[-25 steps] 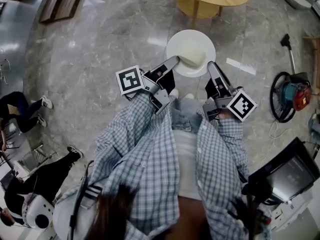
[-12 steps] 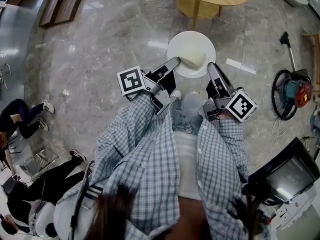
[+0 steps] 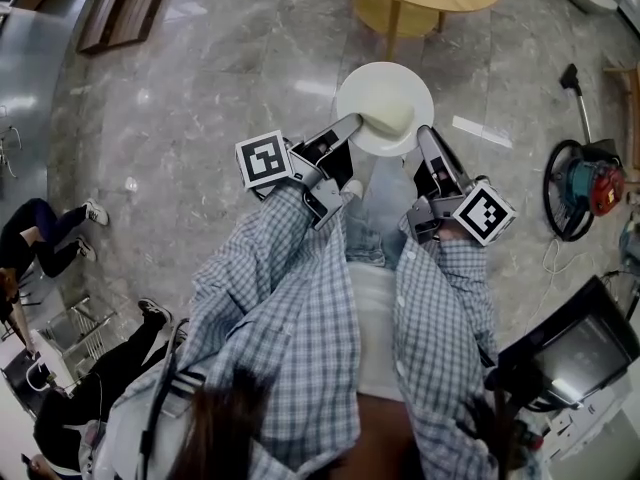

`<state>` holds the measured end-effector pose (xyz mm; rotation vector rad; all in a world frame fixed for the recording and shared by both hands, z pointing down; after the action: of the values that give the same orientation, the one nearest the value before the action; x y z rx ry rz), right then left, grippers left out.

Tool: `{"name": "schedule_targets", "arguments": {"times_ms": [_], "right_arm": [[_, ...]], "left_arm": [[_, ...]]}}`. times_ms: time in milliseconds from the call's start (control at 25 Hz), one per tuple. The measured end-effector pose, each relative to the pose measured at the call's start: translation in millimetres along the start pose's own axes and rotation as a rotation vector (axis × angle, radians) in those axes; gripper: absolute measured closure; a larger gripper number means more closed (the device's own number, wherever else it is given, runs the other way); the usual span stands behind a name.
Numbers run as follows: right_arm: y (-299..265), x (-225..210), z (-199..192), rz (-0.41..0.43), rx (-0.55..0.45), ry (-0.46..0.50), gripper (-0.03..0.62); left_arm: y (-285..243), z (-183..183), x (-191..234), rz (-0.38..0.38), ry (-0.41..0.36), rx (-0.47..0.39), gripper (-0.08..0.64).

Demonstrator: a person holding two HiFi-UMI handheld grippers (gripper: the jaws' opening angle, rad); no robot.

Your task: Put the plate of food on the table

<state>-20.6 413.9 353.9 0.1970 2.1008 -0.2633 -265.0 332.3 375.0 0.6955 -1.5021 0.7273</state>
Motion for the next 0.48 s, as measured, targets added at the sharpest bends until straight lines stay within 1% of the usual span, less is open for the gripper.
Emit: {"name": "schedule_targets", "arguments": {"times_ms": [80,360,480], "right_arm": [[-3.6,2.0,2.1,0.017,0.006,0.013,0.531],[-19.4,2.4,6.1,0.018,0.018,0.036,0.531],[-16.2,1.2,7.1,0.018,0.014,0.030,0.531]], "left_arm": [[-0.5,1.2,-1.5,-0.005,-0.002,-0.006,0.528],[-6.9,12.2,0.0,-0.006,0.003,-0.027,0.526],[-7.2,8.8,-1.4,-0.009,-0.001,-0.029,0.526]]}}
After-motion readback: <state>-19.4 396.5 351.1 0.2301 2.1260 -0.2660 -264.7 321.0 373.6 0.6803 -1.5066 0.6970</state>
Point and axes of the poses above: the fingertips, and each gripper's own axes: y backward along the fingers, x to its left, z out of its top, the point moved 10 cm from there along y, backward along the fingers, and after that the axes turned 13 degrees about -x, right-handed, at the moved point
